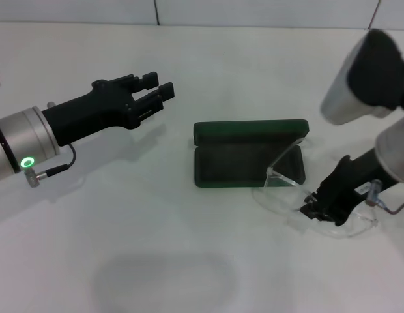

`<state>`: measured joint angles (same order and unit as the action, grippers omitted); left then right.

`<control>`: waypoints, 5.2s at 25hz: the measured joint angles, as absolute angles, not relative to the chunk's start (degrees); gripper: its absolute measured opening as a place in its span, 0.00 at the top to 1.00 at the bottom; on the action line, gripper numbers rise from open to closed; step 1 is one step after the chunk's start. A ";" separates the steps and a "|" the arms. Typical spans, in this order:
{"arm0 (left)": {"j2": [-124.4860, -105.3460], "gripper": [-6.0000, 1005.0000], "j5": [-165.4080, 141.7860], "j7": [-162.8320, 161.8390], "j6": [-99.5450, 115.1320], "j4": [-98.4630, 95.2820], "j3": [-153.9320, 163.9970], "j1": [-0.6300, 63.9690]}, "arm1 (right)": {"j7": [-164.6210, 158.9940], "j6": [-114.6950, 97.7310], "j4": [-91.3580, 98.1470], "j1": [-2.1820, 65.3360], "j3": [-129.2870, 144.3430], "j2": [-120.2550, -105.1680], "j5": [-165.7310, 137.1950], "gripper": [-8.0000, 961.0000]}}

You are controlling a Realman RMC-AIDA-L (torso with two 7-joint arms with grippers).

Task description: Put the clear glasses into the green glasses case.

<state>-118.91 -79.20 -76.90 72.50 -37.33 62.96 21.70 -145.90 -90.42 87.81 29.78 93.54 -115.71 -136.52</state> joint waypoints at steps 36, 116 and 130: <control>-120.34 0.57 -70.50 -64.69 81.53 -23.54 71.18 34.62 | -94.61 -108.09 58.10 25.42 62.60 -115.30 -95.66 0.87; -120.47 0.57 -60.45 -59.11 82.19 -23.87 93.40 40.34 | -65.14 -109.15 44.47 23.10 56.89 -115.30 -97.21 0.87; -119.99 0.57 -60.56 -59.56 82.28 -24.03 91.00 39.95 | -65.14 -109.65 44.99 23.18 56.63 -115.12 -97.10 0.87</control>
<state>-119.99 -60.56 -59.56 82.28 -24.03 91.00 39.95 -65.14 -109.65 44.99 23.18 56.63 -115.12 -97.11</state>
